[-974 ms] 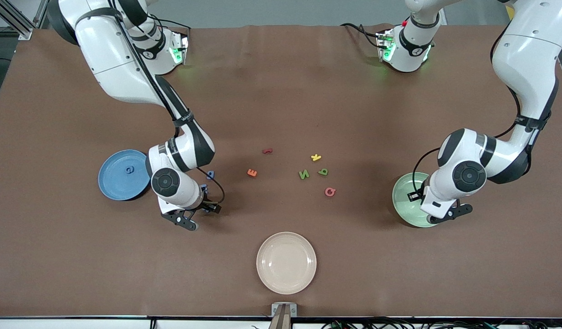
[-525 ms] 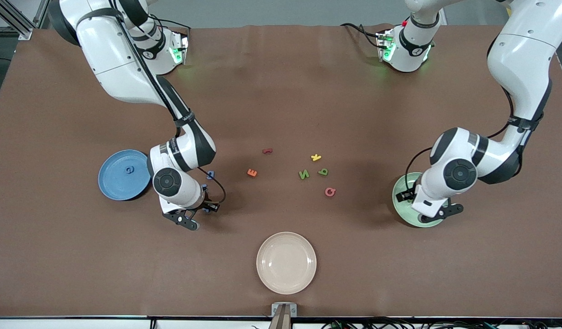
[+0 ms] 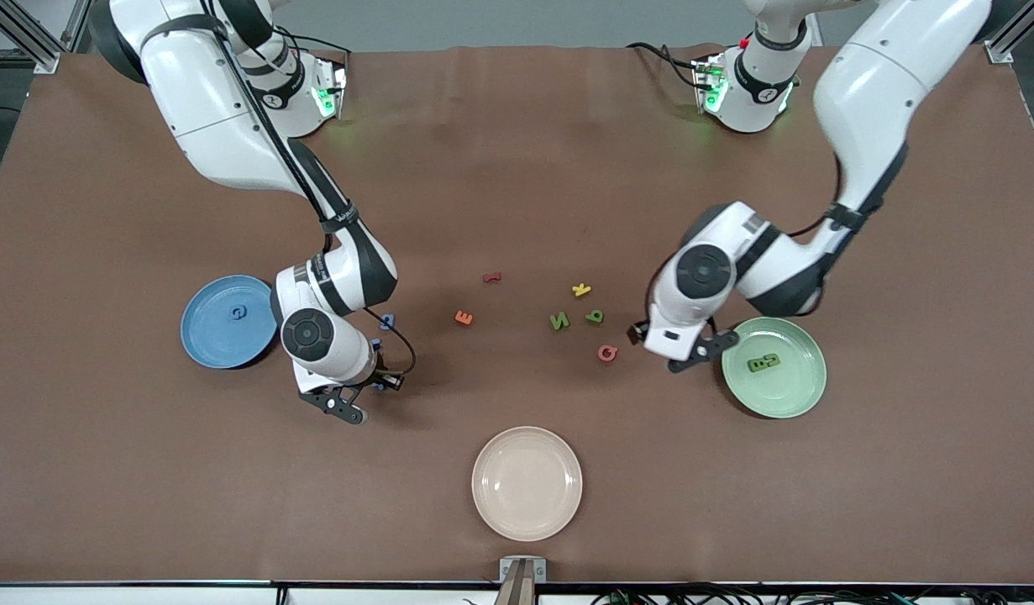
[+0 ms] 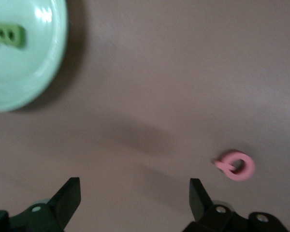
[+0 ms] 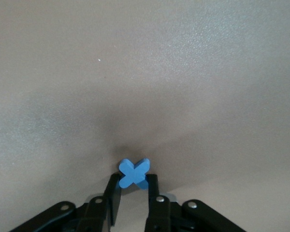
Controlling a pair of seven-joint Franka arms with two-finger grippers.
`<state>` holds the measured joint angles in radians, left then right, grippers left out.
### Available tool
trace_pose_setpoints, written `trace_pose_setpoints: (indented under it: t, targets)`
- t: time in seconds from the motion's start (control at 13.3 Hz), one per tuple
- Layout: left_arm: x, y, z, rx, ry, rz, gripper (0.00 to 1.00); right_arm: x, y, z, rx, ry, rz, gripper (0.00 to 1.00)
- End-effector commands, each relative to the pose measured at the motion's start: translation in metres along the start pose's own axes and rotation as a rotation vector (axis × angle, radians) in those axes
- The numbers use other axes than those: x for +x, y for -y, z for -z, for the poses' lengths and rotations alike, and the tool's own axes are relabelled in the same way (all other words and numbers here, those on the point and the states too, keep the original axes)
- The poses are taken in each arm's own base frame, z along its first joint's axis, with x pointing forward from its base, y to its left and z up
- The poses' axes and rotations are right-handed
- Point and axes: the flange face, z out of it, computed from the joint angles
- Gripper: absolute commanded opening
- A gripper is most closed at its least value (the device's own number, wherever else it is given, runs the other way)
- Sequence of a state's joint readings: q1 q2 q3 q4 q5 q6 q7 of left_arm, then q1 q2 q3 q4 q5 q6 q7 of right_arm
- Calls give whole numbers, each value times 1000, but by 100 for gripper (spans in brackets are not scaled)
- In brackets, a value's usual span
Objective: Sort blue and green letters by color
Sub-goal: 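Grasp green q with the left gripper while the right gripper drops x on plate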
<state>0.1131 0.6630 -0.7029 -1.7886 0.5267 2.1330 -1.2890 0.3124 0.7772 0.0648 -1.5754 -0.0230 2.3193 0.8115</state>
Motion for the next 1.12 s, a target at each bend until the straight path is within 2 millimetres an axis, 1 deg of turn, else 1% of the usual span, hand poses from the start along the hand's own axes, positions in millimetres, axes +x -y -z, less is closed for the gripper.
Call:
trace_pose_setpoints:
  t: [0.0, 0.07, 0.15, 0.22, 0.3, 0.37, 0.45, 0.52, 0.6, 0.67, 0.75, 0.9, 0.97, 1.05]
  targets:
    - [-25, -21, -14, -29, 12, 147, 94, 3, 3, -4, -8, -5, -5, 10]
    - [-31, -26, -18, -40, 15, 211, 93, 4, 3, -1, -6, -7, 3, 6]
    - [-34, -29, -24, -47, 27, 279, 92, 6, 2, 2, -1, -8, 0, 5]
    - [-42, -34, -30, -52, 36, 335, 90, 11, 3, 10, 9, -14, -5, 5]
    - [-54, -40, -36, -58, 42, 374, 90, 11, 2, 13, 6, -13, 3, 5]
    - [-62, -45, -41, -72, 47, 398, 89, 11, -1, 20, -1, -9, 16, 5]
    - [-65, -46, -44, -74, 49, 402, 88, 10, -5, 33, -27, 15, 32, 5]
    - [-66, -46, -47, -70, 53, 401, 88, 14, -16, 46, -46, 34, 48, 5]
    - [-67, -46, -50, -66, 58, 401, 86, 16, -32, 68, -51, 40, 73, 5]
    - [-67, -45, -54, -63, 60, 399, 84, 14, -48, 84, -51, 41, 115, 5]
    - [-66, -45, -57, -67, 52, 394, 82, 15, -70, 96, -52, 44, 158, 5]
    - [-65, -47, -65, -76, 52, 387, 80, 23, -120, 110, -53, 57, 264, 5]
    - [-65, -46, -69, -75, 53, 389, 78, 28, -144, 112, -52, 63, 297, 5]
    - [-63, -45, -70, -75, 52, 396, 76, 29, -161, 113, -51, 67, 317, 5]
